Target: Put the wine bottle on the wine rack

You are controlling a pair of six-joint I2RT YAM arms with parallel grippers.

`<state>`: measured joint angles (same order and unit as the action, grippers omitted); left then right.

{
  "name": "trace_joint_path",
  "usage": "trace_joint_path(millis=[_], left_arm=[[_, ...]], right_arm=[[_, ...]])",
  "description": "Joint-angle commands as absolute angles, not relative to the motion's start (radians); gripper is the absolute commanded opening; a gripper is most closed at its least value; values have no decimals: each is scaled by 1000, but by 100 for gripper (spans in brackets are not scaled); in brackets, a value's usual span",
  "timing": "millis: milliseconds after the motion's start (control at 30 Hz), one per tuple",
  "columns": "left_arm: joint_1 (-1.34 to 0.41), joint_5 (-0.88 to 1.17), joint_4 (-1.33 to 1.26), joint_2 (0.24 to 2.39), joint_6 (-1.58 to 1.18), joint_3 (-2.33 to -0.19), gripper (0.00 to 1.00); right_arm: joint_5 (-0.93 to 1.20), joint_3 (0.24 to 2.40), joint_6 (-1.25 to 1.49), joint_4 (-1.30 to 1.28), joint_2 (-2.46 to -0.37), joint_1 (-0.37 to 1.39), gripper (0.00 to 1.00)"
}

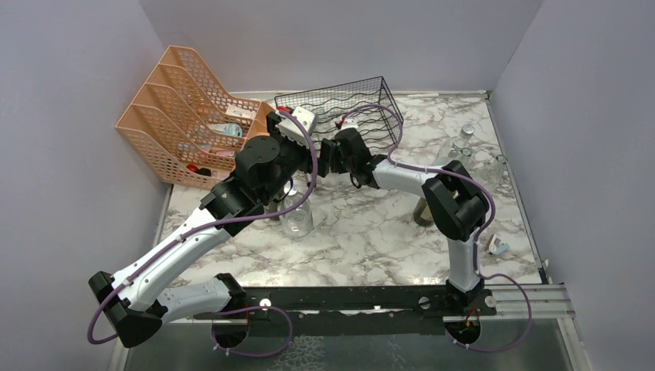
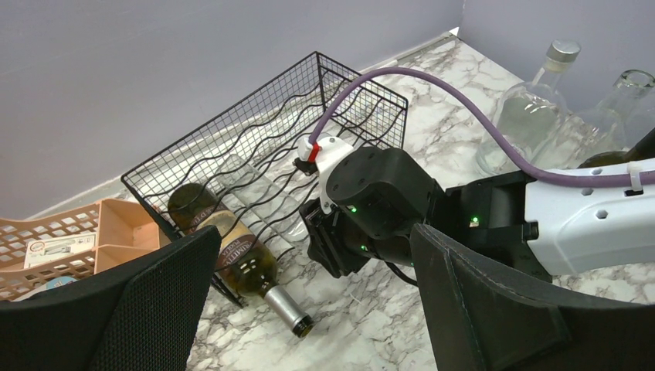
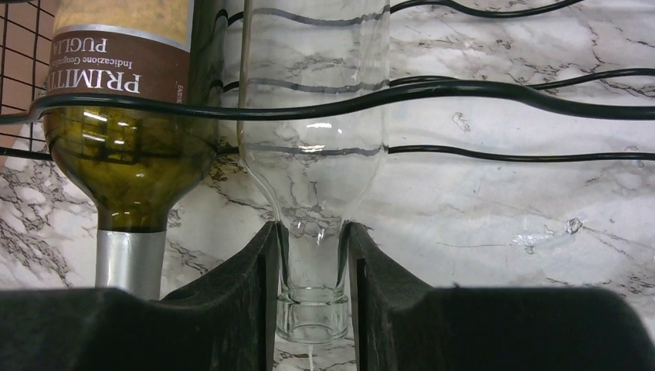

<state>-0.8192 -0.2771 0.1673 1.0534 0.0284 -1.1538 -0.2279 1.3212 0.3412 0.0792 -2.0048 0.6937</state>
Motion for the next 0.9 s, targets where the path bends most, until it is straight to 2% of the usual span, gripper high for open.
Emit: trace_joint_path(millis=[0,67,100,200,300,600,867], left_arm=[[-816,-271,174,1031,18,-1166,99],[-815,-272,175,1027,18,-1166,99],[-815,-272,175,1027,18,-1166,99],[-816,-272,173,1024,18,-1165,99],[-815,-272,170,1020,18,-1167,99],[-815,-263,172,988,9,-1175,99],[-815,-208,183,944,-20,-1152,99]], right_arm=[[-244,1375,354,81,-2018,698,23],[-235,1371,360,75,-2002,698,40],[-230,1367,360,73,-1994,698,45],[-219,1359,363,60,-1961,698,56],[-219,1367,356,27,-1927,698,63],[-199,1358,321,-89,-1737,696,65],[-353,1257,252,-288,-1431,696,65]])
